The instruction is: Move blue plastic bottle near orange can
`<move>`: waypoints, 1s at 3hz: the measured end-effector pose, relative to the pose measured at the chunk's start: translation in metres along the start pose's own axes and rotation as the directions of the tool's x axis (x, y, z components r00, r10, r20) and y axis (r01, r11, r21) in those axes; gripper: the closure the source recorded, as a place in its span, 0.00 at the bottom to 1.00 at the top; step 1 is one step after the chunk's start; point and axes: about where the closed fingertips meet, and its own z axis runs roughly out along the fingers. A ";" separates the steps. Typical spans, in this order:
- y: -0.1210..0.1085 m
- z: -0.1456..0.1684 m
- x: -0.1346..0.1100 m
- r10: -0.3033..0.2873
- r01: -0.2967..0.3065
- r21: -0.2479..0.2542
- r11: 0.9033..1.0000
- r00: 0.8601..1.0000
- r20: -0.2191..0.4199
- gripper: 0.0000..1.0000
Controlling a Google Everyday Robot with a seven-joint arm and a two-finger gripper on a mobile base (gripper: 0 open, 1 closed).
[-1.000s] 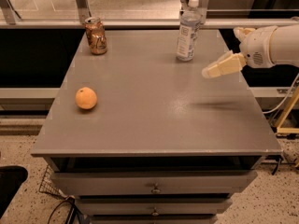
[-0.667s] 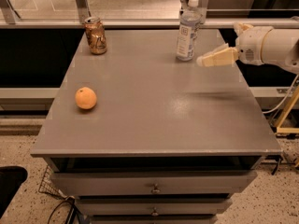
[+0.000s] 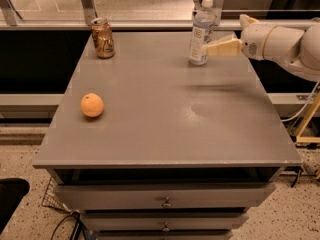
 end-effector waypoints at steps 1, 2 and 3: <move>-0.005 0.025 -0.005 0.020 -0.017 -0.048 0.999 0.999 0.050 0.00; -0.006 0.049 -0.010 0.042 -0.032 -0.107 0.994 0.994 0.097 0.00; -0.004 0.066 -0.013 0.064 -0.047 -0.149 0.988 0.991 0.118 0.16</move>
Offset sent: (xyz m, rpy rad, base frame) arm 0.0620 0.0381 0.0066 0.1441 -0.0439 0.1753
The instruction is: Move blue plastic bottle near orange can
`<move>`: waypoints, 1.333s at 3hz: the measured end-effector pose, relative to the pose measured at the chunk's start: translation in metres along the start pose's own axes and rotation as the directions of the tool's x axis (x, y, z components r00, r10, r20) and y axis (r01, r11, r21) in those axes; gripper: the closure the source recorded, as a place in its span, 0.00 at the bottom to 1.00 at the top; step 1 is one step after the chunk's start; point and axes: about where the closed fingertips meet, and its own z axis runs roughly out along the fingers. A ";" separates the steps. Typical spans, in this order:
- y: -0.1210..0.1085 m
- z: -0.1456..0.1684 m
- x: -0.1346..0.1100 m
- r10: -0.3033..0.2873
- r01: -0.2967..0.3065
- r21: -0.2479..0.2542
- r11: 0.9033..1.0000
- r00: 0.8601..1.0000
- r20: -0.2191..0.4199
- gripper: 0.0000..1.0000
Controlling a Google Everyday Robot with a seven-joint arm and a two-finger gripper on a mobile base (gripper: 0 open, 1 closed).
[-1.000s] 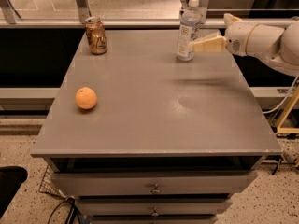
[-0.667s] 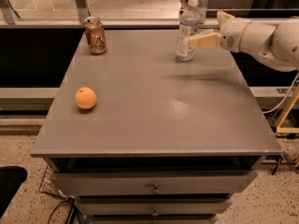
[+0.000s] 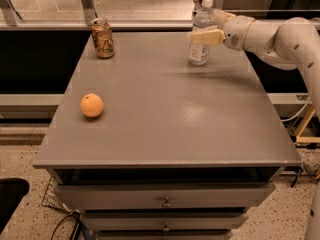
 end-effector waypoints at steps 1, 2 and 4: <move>0.001 0.002 -0.002 -0.002 0.002 -0.002 1.000 1.000 0.002 0.40; 0.003 0.005 -0.001 -0.001 0.001 -0.007 1.000 1.000 0.003 0.64; 0.007 0.010 -0.001 0.000 0.000 -0.016 1.000 1.000 0.003 1.00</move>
Offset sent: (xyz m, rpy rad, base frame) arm 0.0005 0.0018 0.0017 0.0003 -0.0034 0.0022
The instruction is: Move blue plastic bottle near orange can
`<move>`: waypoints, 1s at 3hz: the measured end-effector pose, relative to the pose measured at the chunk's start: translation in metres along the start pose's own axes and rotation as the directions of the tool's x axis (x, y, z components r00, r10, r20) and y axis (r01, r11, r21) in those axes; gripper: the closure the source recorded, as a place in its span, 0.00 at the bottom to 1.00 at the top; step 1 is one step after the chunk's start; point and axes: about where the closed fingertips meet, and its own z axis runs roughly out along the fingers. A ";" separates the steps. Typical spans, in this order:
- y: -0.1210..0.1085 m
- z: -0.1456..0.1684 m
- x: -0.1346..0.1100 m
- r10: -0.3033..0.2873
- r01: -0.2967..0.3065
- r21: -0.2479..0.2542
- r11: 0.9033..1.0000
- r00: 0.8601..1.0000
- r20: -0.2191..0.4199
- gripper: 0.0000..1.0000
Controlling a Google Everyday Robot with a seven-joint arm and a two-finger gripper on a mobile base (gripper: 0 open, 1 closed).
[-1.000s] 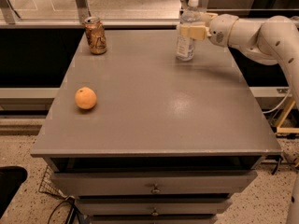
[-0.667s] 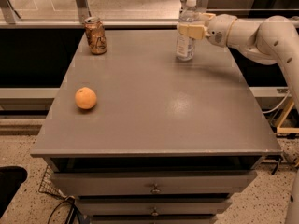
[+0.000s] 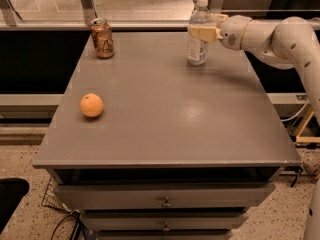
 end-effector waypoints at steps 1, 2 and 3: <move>0.012 0.009 -0.020 -0.026 0.026 -0.019 0.999 0.999 -0.022 1.00; 0.040 0.024 -0.049 -0.057 0.054 -0.045 0.998 0.997 -0.059 1.00; 0.072 0.041 -0.068 -0.054 0.049 -0.066 0.997 0.995 -0.088 1.00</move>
Offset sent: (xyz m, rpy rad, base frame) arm -0.0414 0.0896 0.0837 -0.1561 0.0069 0.0630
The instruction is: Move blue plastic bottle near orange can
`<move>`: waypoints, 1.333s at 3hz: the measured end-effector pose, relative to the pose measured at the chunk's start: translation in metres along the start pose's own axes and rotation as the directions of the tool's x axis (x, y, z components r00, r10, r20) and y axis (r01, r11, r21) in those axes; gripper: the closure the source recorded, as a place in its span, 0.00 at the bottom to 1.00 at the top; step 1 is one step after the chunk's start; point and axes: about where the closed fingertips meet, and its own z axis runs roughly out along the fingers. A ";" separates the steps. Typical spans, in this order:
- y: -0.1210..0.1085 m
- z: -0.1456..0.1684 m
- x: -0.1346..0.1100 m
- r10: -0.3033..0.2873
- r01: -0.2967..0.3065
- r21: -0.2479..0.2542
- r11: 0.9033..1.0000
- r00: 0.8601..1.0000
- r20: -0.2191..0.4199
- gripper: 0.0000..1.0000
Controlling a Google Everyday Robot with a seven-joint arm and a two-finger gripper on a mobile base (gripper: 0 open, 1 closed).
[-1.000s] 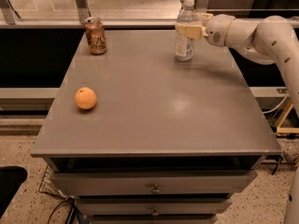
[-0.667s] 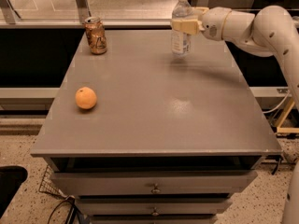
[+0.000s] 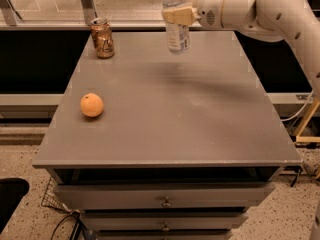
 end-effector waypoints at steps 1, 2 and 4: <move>0.023 0.023 -0.008 0.037 -0.037 -0.033 0.999 0.999 -0.004 1.00; 0.042 0.050 -0.010 0.091 -0.089 -0.078 0.993 0.996 0.017 1.00; 0.059 0.096 -0.007 0.157 -0.145 -0.146 0.979 0.985 0.076 1.00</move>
Offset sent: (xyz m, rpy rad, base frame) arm -0.0009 0.1009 -0.0096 0.1389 0.1226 0.1111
